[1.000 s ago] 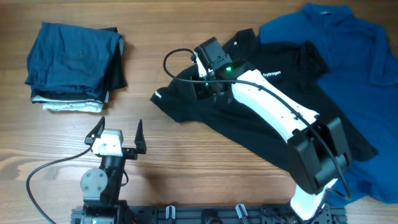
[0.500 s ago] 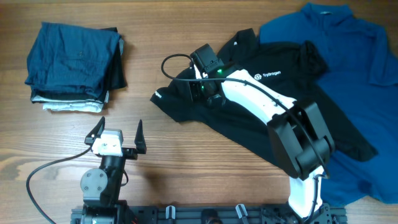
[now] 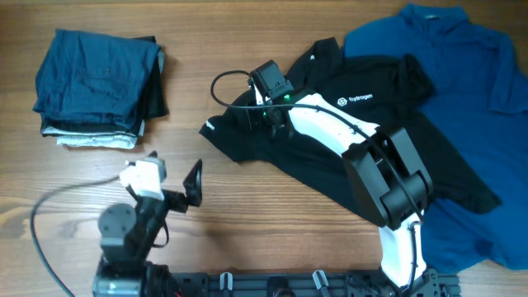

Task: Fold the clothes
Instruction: 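Reach left gripper to the black polo's left edge and grasp it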

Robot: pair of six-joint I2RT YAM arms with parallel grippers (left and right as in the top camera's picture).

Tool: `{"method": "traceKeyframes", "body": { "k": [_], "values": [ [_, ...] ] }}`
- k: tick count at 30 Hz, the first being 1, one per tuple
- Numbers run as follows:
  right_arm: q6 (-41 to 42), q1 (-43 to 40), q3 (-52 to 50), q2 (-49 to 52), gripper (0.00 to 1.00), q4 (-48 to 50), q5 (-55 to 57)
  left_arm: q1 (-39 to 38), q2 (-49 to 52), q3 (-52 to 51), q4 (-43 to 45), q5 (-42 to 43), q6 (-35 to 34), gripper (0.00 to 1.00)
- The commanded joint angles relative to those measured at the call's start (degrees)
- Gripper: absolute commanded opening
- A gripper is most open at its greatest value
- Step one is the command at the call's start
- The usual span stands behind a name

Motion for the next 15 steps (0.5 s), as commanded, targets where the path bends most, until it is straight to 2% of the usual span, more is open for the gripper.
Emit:
{"method": "traceKeyframes", "body": {
  "k": [1,4,7,11,15],
  "values": [
    [-0.24,-1.01,-0.44,1.4,0.08,0.85,1.68,0.11,15.93,14.23,-5.62,1.38,-1.22,1.0],
    [0.61,-2.62,-0.44,2.64,0.09,1.03,-0.17,0.11,32.37,27.08,-15.54,1.4,-1.25,1.0],
    [-1.62,-4.63,-0.37,3.34,0.07,1.86,-7.19,0.11,44.37,34.1,-19.3,2.12,-1.25,1.0],
    [-2.58,-7.21,-0.02,0.09,0.08,1.79,-15.21,0.13,49.35,35.08,-15.63,8.96,-1.22,1.0],
    [-2.54,-7.32,-0.02,-1.51,0.12,2.69,-18.29,0.11,49.72,35.06,-14.82,9.97,-1.01,1.0]
  ]
}}
